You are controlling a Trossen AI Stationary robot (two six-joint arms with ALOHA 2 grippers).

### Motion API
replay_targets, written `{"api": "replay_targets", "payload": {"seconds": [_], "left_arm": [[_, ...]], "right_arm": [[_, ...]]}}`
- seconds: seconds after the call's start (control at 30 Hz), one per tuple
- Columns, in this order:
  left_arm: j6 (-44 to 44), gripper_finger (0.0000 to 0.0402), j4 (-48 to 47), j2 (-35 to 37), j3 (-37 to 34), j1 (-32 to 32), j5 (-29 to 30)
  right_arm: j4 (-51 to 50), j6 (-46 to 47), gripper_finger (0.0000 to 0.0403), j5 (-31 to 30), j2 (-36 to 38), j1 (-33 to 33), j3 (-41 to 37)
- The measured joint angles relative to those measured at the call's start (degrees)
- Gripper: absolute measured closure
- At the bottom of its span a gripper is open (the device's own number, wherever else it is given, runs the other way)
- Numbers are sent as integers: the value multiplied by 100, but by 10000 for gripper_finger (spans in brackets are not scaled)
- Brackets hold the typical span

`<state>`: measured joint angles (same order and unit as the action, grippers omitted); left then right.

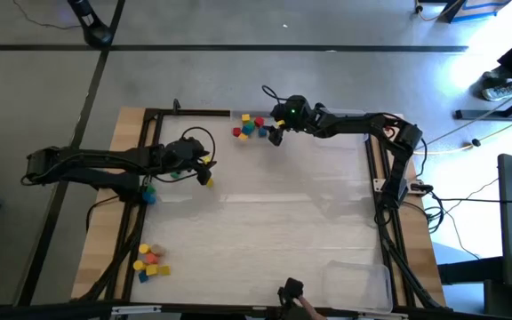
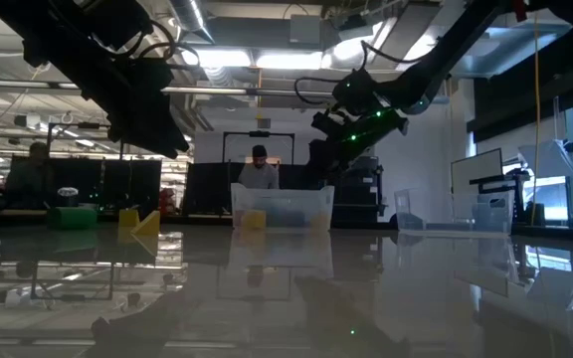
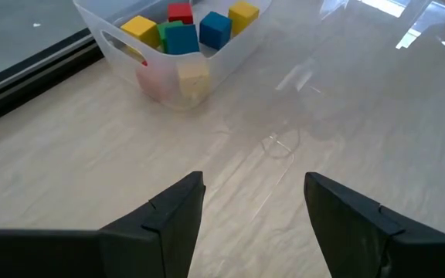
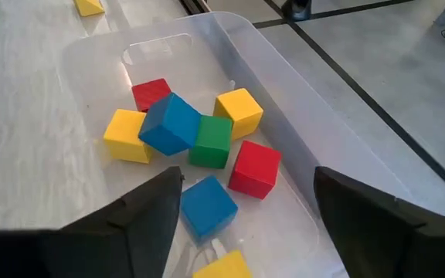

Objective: Sort blocks by size
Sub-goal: Put the square yellow block into the top left transparent bin

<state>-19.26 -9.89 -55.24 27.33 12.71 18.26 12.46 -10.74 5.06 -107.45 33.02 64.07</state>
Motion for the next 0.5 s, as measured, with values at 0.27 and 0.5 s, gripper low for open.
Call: {"api": "replay_targets", "payload": {"seconds": [0.27, 0.5], "left_arm": [[141, 190, 36, 0, 0, -18, -6], [537, 189, 14, 2, 299, -424, -19]], "right_arm": [[-712, -324, 120, -188, 871, -591, -1], [-1887, -325, 125, -142, 1537, -1460, 0]]}}
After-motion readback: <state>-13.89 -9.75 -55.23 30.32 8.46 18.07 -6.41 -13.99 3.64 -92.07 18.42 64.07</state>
